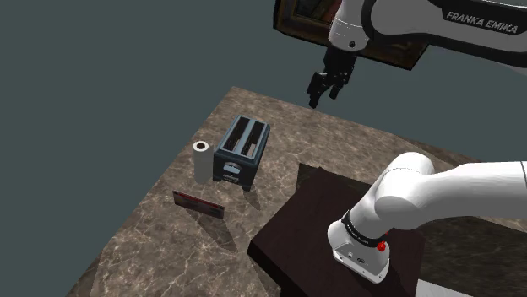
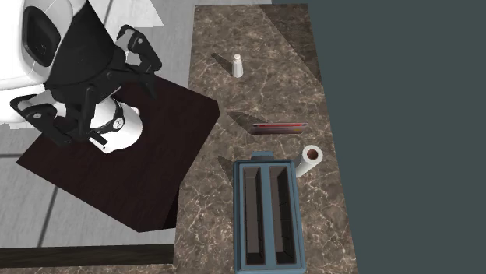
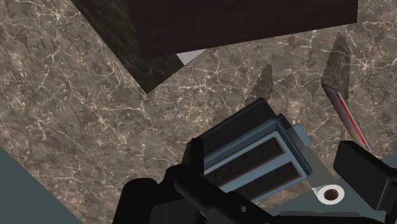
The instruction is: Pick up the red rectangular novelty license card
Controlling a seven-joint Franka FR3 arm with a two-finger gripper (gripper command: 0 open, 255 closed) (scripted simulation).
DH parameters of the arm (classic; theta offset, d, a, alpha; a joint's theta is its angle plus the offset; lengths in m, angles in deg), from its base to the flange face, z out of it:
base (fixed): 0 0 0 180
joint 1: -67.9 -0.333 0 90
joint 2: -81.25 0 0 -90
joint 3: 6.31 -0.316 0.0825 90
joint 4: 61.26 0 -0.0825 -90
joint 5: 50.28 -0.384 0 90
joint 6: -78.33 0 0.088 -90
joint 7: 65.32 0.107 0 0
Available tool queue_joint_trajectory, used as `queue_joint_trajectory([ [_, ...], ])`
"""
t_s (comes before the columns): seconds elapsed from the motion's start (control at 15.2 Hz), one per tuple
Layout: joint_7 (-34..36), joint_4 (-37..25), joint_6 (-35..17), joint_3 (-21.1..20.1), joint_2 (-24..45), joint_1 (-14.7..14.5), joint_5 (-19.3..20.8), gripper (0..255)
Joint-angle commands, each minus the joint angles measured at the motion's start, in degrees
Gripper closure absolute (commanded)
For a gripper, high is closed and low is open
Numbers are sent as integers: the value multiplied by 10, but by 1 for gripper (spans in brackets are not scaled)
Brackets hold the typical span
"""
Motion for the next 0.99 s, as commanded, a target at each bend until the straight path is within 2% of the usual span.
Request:
queue_joint_trajectory([
  [0.0,0,0,0,0,0,0,0,0],
  [0.46,-10,56,-134,-19,76,-35,-18,0],
  [0.92,-22,80,-269,-41,184,-69,-33,0],
])
